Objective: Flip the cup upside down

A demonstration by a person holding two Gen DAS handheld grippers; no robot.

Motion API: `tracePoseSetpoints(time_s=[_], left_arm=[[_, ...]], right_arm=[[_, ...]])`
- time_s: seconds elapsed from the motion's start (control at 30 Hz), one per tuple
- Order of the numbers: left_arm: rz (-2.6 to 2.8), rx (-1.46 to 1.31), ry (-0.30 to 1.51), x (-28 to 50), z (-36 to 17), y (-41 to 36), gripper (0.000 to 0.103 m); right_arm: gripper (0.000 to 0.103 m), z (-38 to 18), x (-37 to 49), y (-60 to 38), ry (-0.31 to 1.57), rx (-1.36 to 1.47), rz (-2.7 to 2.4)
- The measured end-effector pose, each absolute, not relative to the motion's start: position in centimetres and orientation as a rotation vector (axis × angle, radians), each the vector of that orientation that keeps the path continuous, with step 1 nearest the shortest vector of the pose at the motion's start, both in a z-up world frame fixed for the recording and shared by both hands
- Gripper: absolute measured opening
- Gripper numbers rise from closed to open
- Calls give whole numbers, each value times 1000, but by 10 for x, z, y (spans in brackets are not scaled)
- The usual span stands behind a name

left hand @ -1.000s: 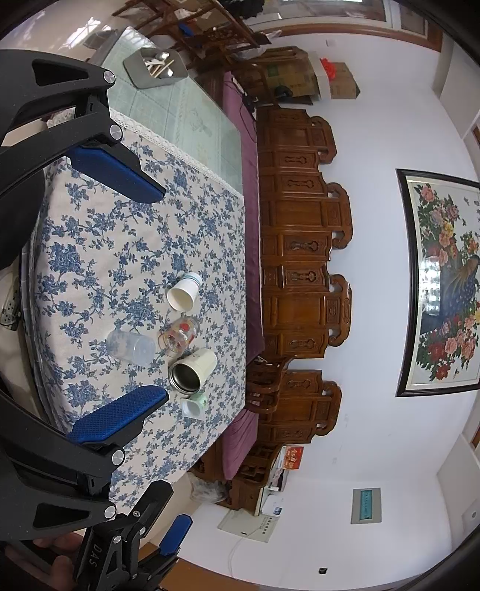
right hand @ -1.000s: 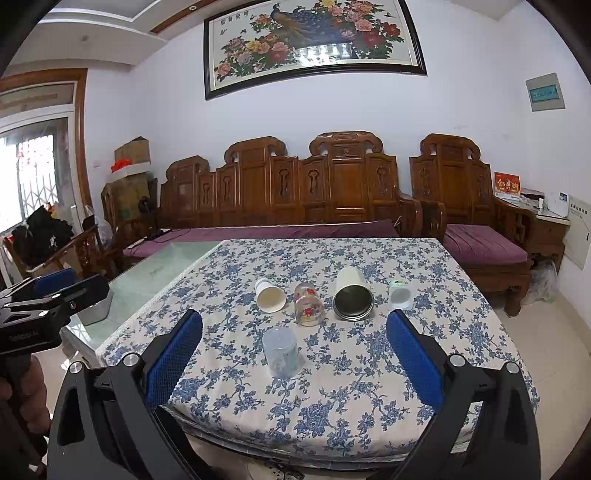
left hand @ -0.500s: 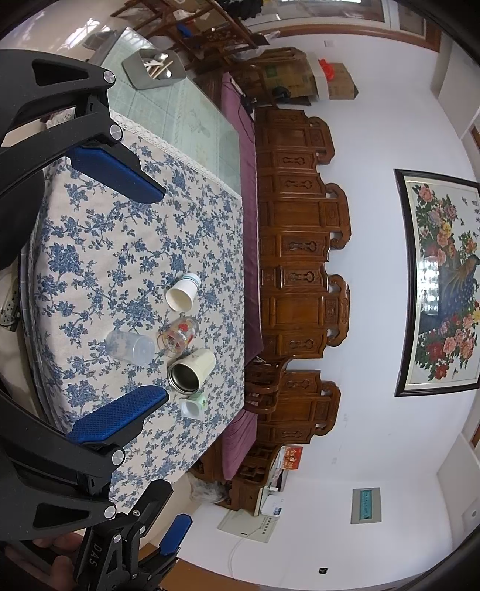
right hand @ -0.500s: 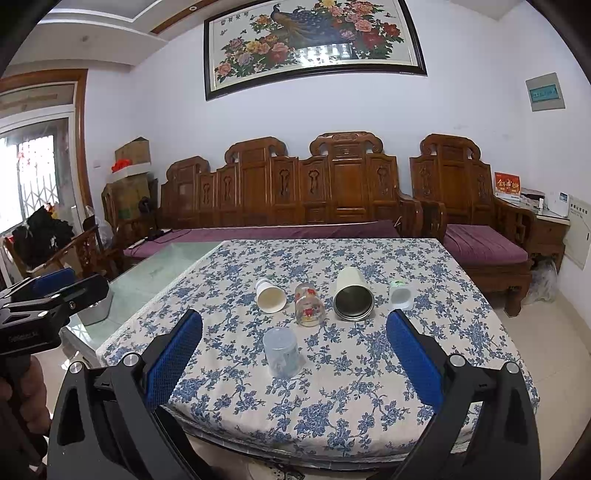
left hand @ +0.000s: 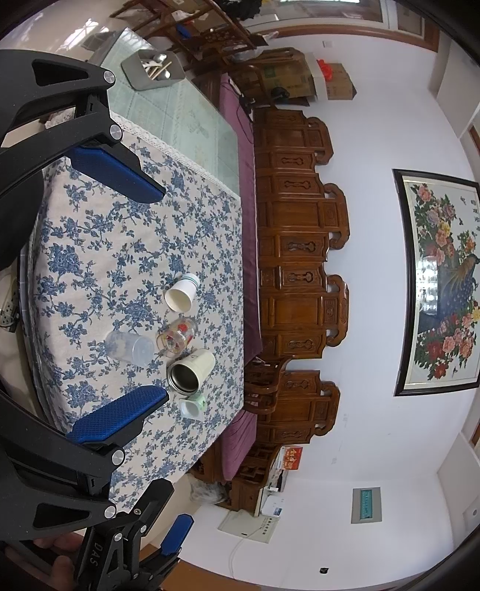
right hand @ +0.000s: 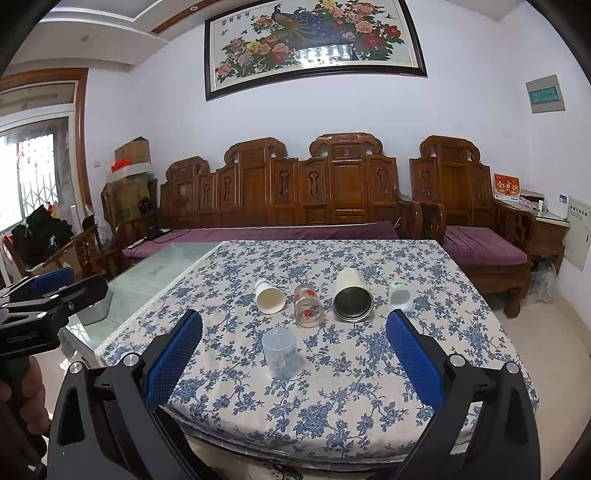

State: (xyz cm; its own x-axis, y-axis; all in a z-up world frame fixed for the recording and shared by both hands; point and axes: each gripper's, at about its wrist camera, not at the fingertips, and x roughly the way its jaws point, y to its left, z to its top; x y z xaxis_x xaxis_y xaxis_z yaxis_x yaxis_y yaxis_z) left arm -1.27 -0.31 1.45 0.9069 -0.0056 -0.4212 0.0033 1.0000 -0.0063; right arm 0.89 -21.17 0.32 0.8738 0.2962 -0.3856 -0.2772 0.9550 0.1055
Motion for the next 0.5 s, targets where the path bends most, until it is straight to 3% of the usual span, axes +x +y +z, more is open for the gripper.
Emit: tracePoseSetpoints(time_s=[0.5], left_arm=[[-4,-4,428,-14,17,-4,95]], right_arm=[[100,3,9,-212,411,47,300]])
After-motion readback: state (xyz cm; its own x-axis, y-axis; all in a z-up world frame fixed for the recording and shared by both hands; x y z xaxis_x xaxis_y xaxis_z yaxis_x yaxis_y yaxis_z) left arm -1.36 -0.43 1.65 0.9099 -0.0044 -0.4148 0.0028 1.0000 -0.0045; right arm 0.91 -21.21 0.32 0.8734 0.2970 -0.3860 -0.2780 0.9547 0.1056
